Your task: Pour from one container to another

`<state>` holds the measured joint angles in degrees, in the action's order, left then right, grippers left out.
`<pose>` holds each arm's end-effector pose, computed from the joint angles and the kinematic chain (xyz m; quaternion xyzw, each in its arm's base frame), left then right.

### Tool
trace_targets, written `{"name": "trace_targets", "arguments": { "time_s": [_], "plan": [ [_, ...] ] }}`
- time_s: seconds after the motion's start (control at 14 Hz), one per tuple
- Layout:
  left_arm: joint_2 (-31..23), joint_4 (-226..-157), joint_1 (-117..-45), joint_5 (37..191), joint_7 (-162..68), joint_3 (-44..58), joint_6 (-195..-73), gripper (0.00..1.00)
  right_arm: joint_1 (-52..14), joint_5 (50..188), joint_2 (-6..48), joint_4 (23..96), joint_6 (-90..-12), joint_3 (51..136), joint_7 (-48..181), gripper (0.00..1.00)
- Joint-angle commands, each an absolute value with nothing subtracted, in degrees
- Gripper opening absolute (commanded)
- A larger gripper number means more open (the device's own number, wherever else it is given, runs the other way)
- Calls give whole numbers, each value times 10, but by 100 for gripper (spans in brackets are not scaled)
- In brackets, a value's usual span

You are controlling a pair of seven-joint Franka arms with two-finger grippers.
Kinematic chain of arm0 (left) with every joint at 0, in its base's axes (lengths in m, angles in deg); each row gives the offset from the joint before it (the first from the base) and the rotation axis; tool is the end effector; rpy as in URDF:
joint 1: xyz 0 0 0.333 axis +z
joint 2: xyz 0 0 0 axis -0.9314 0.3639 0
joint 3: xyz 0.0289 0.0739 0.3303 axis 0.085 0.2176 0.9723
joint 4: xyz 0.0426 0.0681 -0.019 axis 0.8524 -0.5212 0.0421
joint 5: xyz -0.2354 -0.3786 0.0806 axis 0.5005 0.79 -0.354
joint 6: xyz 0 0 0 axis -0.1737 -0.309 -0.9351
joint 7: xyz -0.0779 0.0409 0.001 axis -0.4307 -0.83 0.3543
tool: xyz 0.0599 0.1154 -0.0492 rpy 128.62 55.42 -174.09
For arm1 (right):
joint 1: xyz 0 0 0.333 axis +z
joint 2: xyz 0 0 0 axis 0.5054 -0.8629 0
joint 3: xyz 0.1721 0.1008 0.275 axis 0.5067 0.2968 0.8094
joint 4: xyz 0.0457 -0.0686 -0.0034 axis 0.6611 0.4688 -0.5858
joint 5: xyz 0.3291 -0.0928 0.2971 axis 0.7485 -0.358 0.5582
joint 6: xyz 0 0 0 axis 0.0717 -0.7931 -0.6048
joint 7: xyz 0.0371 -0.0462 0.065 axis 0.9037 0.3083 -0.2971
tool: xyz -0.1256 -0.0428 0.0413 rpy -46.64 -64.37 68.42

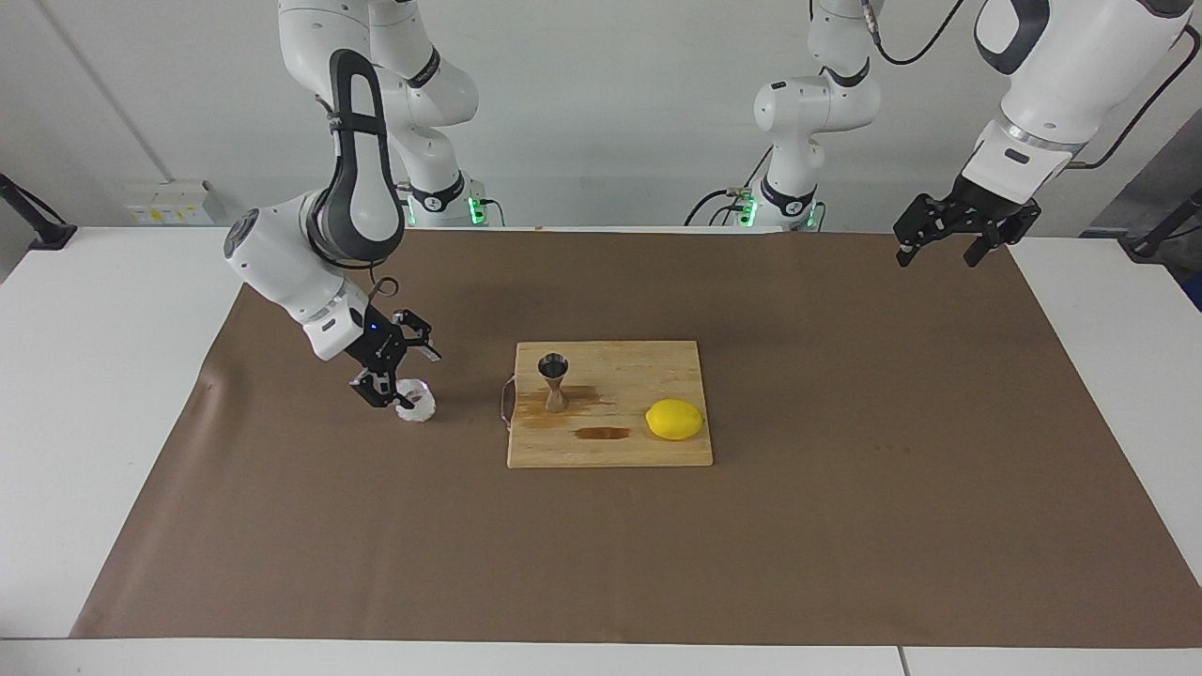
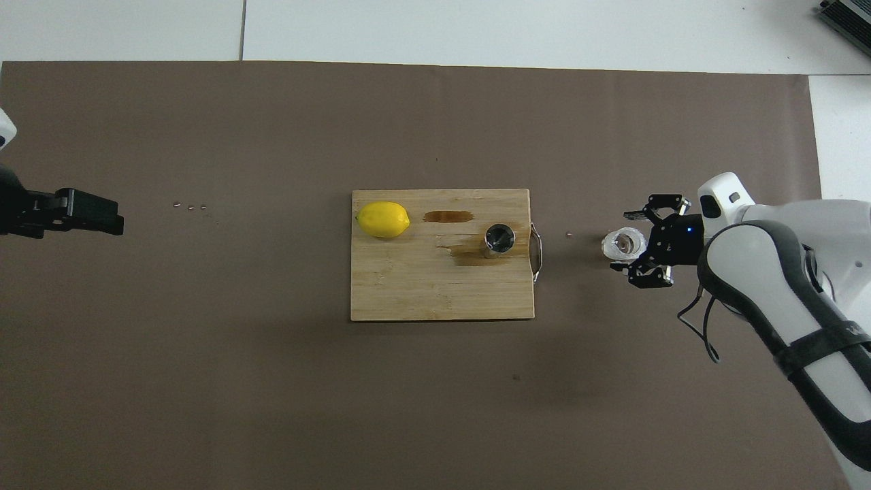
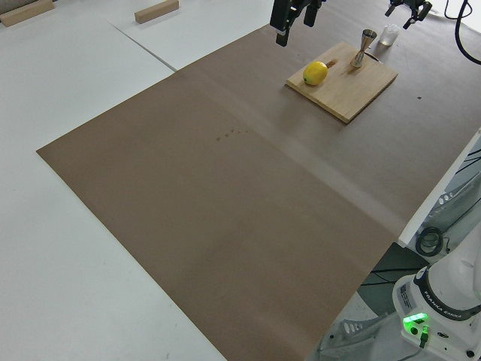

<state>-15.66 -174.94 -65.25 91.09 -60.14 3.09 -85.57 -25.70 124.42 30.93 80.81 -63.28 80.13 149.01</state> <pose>0.6015 -0.0486 0.6169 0.9997 -0.0143 -0.0018 0.0203 0.6039 0.0177 0.3144 -0.8157 -0.5287 -0.1710 0.1611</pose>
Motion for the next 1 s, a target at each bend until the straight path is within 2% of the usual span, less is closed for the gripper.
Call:
{"name": "trace_targets", "arguments": {
  "time_s": [0.0,0.21,0.5,0.93],
  "plan": [
    [-172,-1765,-651,900,-604,31,-852,100,-263,1176,325,803,-612,803,1361,100],
    [-172,-1765,-651,900,-604,31,-852,100,-261,1094,335,795,-594,803,1204,100],
    [-172,-1765,-651,900,-604,31,-852,100,-261,971,351,730,-469,808,985,100],
    [-172,-1765,-651,900,-604,31,-852,100,-267,935,387,641,-316,807,704,100]
  ]
}}
